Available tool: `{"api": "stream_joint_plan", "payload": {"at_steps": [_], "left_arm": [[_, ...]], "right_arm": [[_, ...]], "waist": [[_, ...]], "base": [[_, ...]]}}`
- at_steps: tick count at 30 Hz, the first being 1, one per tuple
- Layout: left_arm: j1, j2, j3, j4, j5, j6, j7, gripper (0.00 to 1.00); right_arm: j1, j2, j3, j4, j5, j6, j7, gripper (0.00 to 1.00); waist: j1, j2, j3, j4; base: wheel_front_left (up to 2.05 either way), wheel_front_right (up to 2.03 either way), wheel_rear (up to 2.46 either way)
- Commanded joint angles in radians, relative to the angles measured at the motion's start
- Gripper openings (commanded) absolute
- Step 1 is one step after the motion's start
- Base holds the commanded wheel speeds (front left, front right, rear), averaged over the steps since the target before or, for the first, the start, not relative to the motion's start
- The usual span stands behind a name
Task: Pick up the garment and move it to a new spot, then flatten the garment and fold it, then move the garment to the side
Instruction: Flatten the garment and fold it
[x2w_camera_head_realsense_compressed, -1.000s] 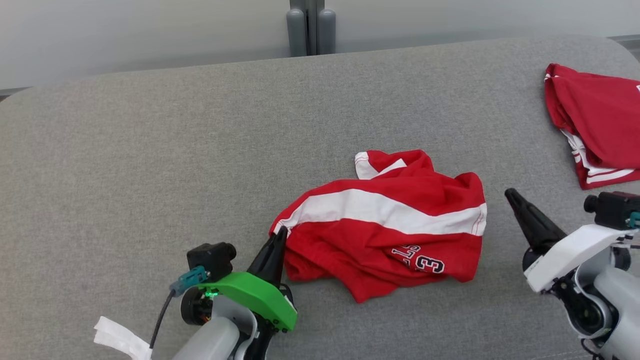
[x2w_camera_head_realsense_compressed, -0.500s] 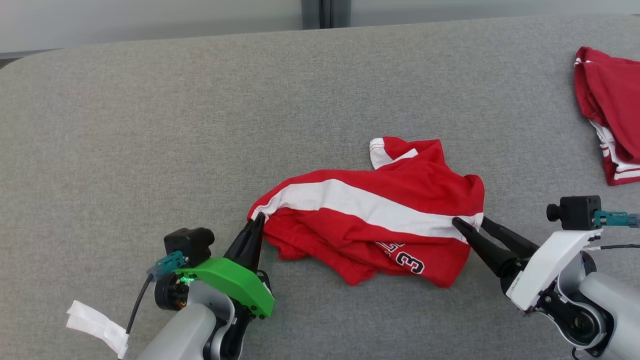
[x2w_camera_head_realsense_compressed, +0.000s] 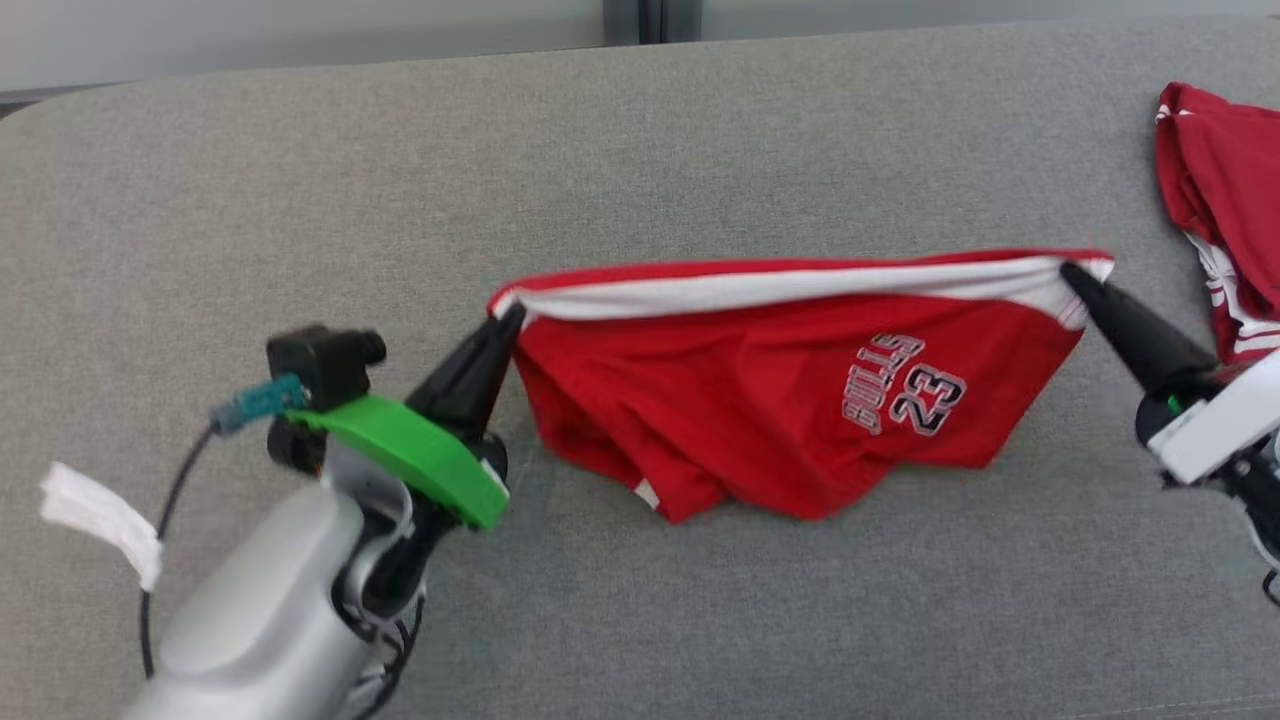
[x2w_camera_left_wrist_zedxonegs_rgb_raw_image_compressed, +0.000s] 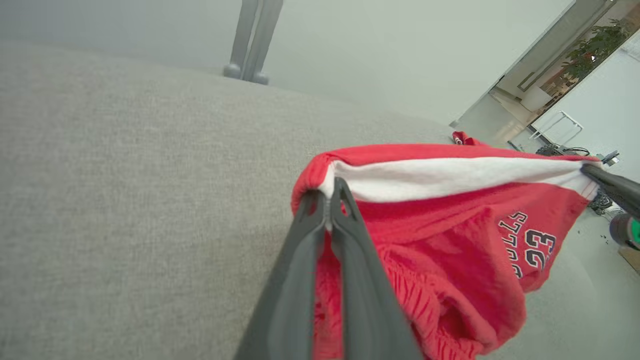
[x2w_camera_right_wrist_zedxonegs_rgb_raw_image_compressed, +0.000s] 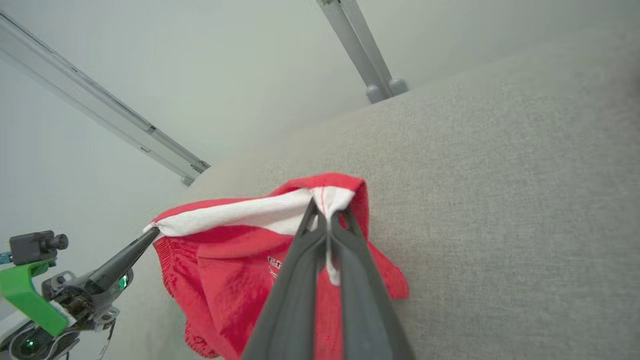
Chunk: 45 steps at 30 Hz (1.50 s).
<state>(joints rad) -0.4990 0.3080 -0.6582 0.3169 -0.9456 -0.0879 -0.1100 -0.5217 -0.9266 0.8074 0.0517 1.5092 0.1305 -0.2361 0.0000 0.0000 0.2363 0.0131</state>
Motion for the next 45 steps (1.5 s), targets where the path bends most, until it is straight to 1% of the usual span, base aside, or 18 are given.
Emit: {"api": "stream_joint_plan", "payload": {"at_steps": [1, 3, 4, 7, 9, 10, 13, 16, 18, 21, 24, 27, 29, 35, 37, 41, 43, 45], "left_arm": [[-0.084, 0.026, 0.003, -0.054, 0.014, -0.021, 0.001, 0.0], [-0.172, 0.057, -0.019, -0.124, 0.038, -0.035, 0.027, 0.0], [-0.233, 0.066, -0.029, -0.156, 0.055, -0.038, 0.039, 0.0], [-0.418, 0.059, -0.043, -0.205, 0.054, -0.043, 0.076, 0.0], [-0.564, 0.058, -0.058, -0.216, 0.061, -0.044, 0.09, 0.0], [-0.643, 0.07, -0.061, -0.195, 0.083, -0.043, 0.084, 0.0], [-0.835, 0.081, -0.094, -0.127, 0.137, -0.042, 0.047, 0.0], [-1.006, 0.073, -0.103, -0.041, 0.188, -0.042, -0.054, 0.0], [-1.07, 0.065, -0.105, 0.012, 0.215, -0.042, -0.114, 0.0], [-1.107, 0.046, -0.085, 0.043, 0.245, -0.041, -0.15, 0.0], [-1.043, 0.037, -0.076, -0.022, 0.273, -0.042, -0.155, 0.0], [-0.935, 0.066, -0.089, -0.088, 0.298, -0.041, -0.153, 0.0], [-0.844, 0.084, -0.084, -0.126, 0.297, -0.041, -0.153, 0.0], [-0.468, 0.117, -0.063, -0.222, 0.271, -0.042, -0.154, 0.0], [-0.354, 0.138, -0.102, -0.245, 0.277, -0.042, -0.154, 0.0], [-0.149, 0.165, -0.178, -0.256, 0.252, -0.042, -0.154, 0.0], [-0.064, 0.171, -0.19, -0.256, 0.25, -0.042, -0.154, 0.0], [0.015, 0.162, -0.185, -0.262, 0.258, -0.042, -0.154, 0.0]], "right_arm": [[-0.043, -0.021, -0.025, -0.012, 0.013, 0.0, -0.005, 0.0], [-0.1, -0.06, -0.056, -0.015, 0.009, 0.0, 0.012, 0.0], [-0.142, -0.069, -0.077, -0.012, 0.008, 0.0, 0.019, 0.0], [-0.269, -0.088, -0.13, 0.006, -0.006, 0.0, 0.036, 0.0], [-0.374, -0.103, -0.153, 0.032, -0.048, 0.0, 0.057, 0.0], [-0.434, -0.099, -0.164, 0.058, -0.07, 0.0, 0.06, 0.0], [-0.592, -0.067, -0.193, 0.136, -0.132, 0.0, 0.045, 0.0], [-0.738, -0.038, -0.221, 0.206, -0.19, 0.0, 0.012, 0.0], [-0.806, -0.025, -0.228, 0.232, -0.217, 0.0, -0.003, 0.0], [-0.856, -0.018, -0.224, 0.226, -0.233, 0.0, -0.018, 0.0], [-0.83, -0.045, -0.2, 0.165, -0.214, 0.0, -0.023, 0.0], [-0.76, -0.064, -0.195, 0.099, -0.177, 0.0, -0.028, 0.0], [-0.698, -0.08, -0.217, 0.048, -0.16, 0.0, -0.03, 0.0], [-0.37, -0.094, -0.299, -0.061, -0.147, 0.0, -0.029, 0.0], [-0.243, -0.102, -0.321, -0.087, -0.134, 0.0, -0.029, 0.0], [0.013, -0.132, -0.327, -0.151, -0.086, 0.0, -0.029, 0.0], [0.12, -0.136, -0.331, -0.176, -0.063, 0.0, -0.029, 0.0], [0.211, -0.134, -0.345, -0.198, -0.046, 0.0, -0.029, 0.0]], "waist": [[0.0, 0.0, 0.032, -0.014], [0.0, 0.0, 0.066, -0.017], [0.0, 0.0, 0.086, -0.019], [0.0, 0.0, 0.154, -0.03], [0.0, 0.0, 0.211, -0.044], [0.0, 0.0, 0.241, -0.054], [0.0, 0.0, 0.306, -0.076], [0.0, 0.0, 0.362, -0.093], [0.0, 0.0, 0.383, -0.097], [0.0, 0.0, 0.404, -0.097], [0.0, 0.0, 0.43, -0.093], [0.0, 0.0, 0.442, -0.088], [0.0, 0.0, 0.44, -0.083], [0.0, 0.0, 0.366, -0.06], [0.0, 0.0, 0.326, -0.05], [0.0, 0.0, 0.234, -0.033], [0.0, 0.0, 0.191, -0.029], [0.0, 0.0, 0.151, -0.026]], "base": [[0.0, 0.0, 0.0], [0.0, 0.0, 0.0], [0.0, 0.0, 0.0], [0.0, 0.0, 0.0], [0.0, 0.0, 0.0], [0.0, 0.0, 0.0], [0.0, 0.0, 0.0], [0.0, 0.0, 0.0], [0.0, 0.0, 0.0], [0.0, 0.0, 0.0], [0.0, 0.0, 0.0], [0.0, 0.0, 0.0], [0.0, 0.0, 0.0], [0.0, 0.0, 0.0], [0.0, 0.0, 0.0], [0.0, 0.0, 0.0], [0.0, 0.0, 0.0], [0.0, 0.0, 0.0]]}}
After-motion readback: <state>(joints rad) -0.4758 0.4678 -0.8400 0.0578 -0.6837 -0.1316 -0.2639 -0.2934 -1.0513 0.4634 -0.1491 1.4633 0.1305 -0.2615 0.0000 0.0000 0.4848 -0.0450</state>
